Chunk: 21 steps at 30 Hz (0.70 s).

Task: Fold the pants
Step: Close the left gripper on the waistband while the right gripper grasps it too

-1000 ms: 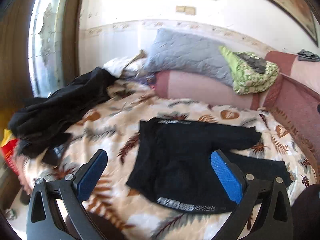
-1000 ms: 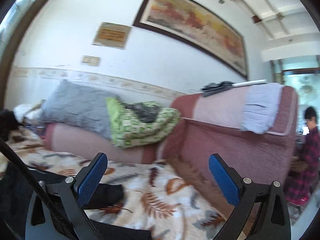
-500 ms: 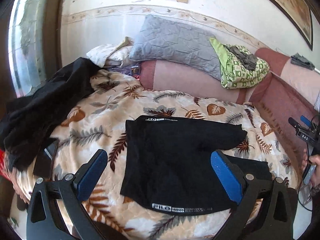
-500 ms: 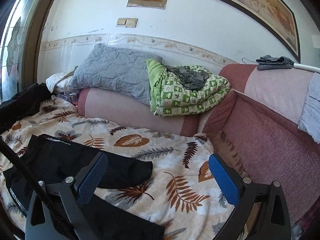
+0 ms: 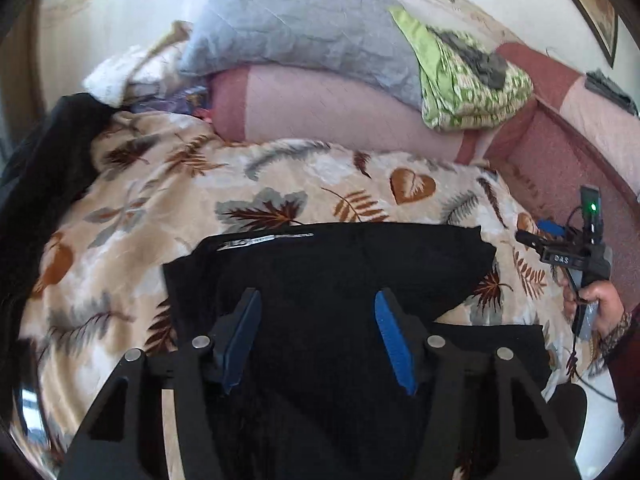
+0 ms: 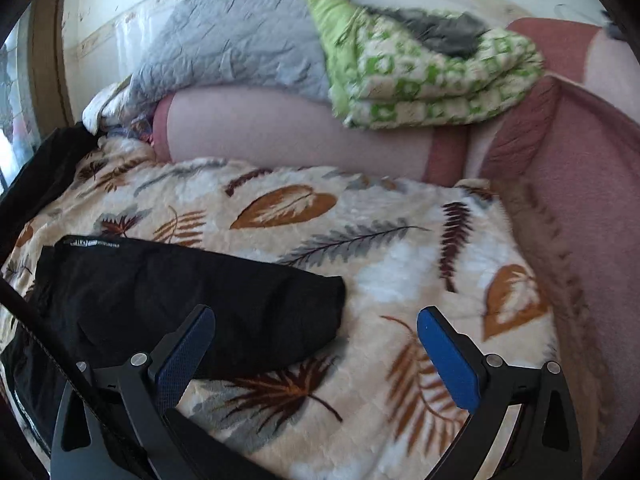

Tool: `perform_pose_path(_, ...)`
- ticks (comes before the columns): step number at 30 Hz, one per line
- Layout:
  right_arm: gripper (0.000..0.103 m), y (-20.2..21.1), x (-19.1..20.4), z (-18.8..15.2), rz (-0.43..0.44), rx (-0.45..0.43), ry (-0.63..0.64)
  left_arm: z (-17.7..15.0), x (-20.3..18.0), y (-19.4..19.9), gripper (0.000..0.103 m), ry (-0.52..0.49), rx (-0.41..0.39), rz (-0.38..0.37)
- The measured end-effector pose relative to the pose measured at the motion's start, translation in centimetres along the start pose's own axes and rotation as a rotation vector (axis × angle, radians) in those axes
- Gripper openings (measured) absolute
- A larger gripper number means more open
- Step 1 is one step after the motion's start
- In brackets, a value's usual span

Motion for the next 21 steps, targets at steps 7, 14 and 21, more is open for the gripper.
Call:
perform_pose_path(7,0.103,-8.4,5.5,2.3,0.123,0.093,0.128,2.9,4.0,-12.4,0.063,0.018,0.202,-0.068)
perform_pose_path(14,0.1,-14.1,10.7,3.9,0.206,0.127,0.247,5.4,6.7,-20.1,0.063,-0.058,0.288,-0.104)
perform_pose_path(21,0.096,-16.2,14.4,3.0,0.329,0.189,0.344,4.1,7.6,-23.6,0.063,-0.108,0.411,-0.189)
Point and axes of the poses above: each gripper's, at about its wrist camera, not at the fingertips, and y roughly against the way its jaws point, x to its left, z to its top, the point moved 10 cm from there along -y, roughly the way its jaws point, and after that the axes turned 14 degrees about -z, right-handed, at the moved point
